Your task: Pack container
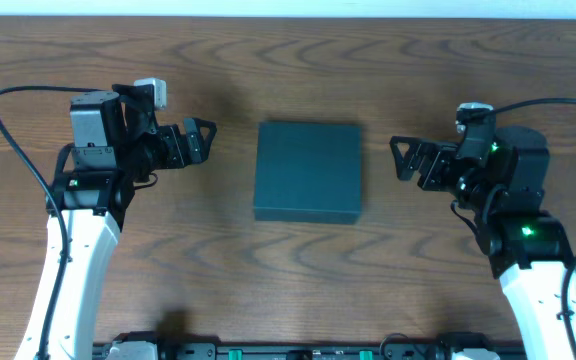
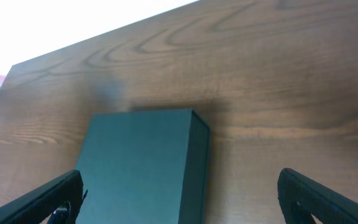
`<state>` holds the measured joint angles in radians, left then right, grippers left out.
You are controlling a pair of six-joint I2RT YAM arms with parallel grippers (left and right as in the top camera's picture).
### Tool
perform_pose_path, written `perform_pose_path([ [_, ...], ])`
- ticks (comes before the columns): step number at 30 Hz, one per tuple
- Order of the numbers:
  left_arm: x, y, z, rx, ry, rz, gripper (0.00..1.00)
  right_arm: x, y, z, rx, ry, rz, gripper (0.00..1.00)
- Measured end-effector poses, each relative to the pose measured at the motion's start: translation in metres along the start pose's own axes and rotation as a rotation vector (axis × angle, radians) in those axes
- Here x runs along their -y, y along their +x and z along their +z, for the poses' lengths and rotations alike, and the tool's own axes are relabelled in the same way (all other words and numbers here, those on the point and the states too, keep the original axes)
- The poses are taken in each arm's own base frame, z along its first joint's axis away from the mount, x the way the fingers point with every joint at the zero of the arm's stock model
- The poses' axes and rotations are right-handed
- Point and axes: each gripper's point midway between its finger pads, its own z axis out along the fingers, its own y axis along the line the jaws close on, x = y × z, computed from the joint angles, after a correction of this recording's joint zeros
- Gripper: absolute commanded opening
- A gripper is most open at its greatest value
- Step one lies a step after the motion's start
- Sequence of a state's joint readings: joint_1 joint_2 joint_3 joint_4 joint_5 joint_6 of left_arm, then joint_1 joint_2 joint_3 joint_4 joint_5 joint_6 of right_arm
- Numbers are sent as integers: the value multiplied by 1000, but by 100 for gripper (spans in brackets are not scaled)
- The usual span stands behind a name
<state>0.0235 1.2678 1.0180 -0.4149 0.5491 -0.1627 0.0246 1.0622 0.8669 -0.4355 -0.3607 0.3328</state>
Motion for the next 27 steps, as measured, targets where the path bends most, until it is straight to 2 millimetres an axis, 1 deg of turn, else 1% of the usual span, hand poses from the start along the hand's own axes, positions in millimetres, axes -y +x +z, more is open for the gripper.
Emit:
perform_pose_path([
  [8, 0, 0, 0, -2, 0, -1, 95, 2, 6, 0, -23, 6, 9, 99],
  [11, -2, 5, 0, -19, -11, -11, 95, 2, 6, 0, -24, 6, 10, 99],
  [14, -9, 16, -1, -60, -47, -35, 95, 2, 6, 0, -25, 6, 10, 99],
  [17, -22, 16, -4, -53, -125, -37, 96, 2, 6, 0, -25, 6, 10, 99],
  [20, -32, 12, -16, -4, -213, -20, 96, 2, 6, 0, -26, 6, 10, 99],
  [23, -33, 6, -45, 123, -277, 23, 95, 2, 7, 0, -27, 7, 11, 99],
  [25, -29, 12, -64, 202, -287, 47, 95, 2, 7, 0, -27, 7, 11, 99],
  [27, -28, 23, -76, 261, -289, 65, 95, 2, 7, 0, -27, 7, 11, 99],
])
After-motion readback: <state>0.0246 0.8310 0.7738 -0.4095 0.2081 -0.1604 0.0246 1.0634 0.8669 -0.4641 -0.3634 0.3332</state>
